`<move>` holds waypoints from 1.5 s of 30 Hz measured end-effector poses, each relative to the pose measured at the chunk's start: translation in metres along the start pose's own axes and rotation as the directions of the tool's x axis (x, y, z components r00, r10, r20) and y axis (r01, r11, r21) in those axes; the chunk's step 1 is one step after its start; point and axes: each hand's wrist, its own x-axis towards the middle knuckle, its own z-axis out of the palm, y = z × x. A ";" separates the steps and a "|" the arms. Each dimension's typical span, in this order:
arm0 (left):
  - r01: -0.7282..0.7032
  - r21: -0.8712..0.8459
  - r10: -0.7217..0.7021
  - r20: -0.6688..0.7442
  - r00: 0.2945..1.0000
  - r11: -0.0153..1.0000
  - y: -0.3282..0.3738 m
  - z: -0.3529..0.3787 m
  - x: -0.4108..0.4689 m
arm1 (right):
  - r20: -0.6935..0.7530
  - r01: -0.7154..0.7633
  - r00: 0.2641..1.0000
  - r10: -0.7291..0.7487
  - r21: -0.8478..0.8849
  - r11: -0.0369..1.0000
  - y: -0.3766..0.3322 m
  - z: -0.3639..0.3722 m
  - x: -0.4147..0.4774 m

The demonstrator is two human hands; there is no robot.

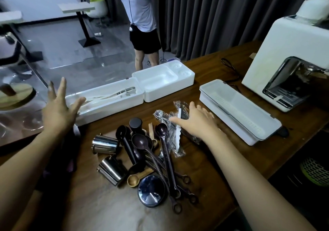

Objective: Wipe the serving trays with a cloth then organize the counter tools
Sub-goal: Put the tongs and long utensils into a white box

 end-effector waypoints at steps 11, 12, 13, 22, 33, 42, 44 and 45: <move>0.009 0.012 -0.009 0.008 1.000 1.000 0.005 -0.004 -0.003 | 0.012 -0.010 1.000 0.010 -0.007 1.000 -0.005 -0.004 0.024; 0.006 0.015 -0.006 0.005 1.000 1.000 0.006 -0.005 -0.003 | -0.004 0.008 1.000 -0.008 0.008 1.000 -0.007 -0.008 0.025; 0.004 0.017 -0.004 0.002 1.000 1.000 0.007 -0.005 -0.004 | -0.021 0.031 0.999 -0.030 0.022 0.999 -0.012 -0.013 0.024; 0.026 0.000 -0.026 0.002 1.000 1.000 0.010 -0.007 -0.004 | -0.002 0.450 0.893 -0.451 -0.030 0.892 -0.109 -0.059 0.045; -0.011 0.064 0.014 -0.034 0.999 0.998 0.002 0.001 -0.002 | 0.172 0.742 0.665 -0.727 -0.042 0.669 -0.231 -0.025 0.096; 0.033 0.071 -0.034 0.014 0.999 0.997 0.007 0.000 -0.004 | 0.293 0.828 0.560 -0.775 -0.172 0.534 -0.267 0.009 0.117; 0.038 0.065 -0.039 0.019 0.999 0.997 0.007 0.000 -0.005 | 0.308 0.832 0.553 -0.774 -0.170 0.527 -0.274 0.014 0.120; 0.039 0.062 -0.041 0.022 0.999 0.997 0.007 0.000 -0.005 | 0.311 0.829 0.558 -0.769 -0.164 0.534 -0.276 0.016 0.121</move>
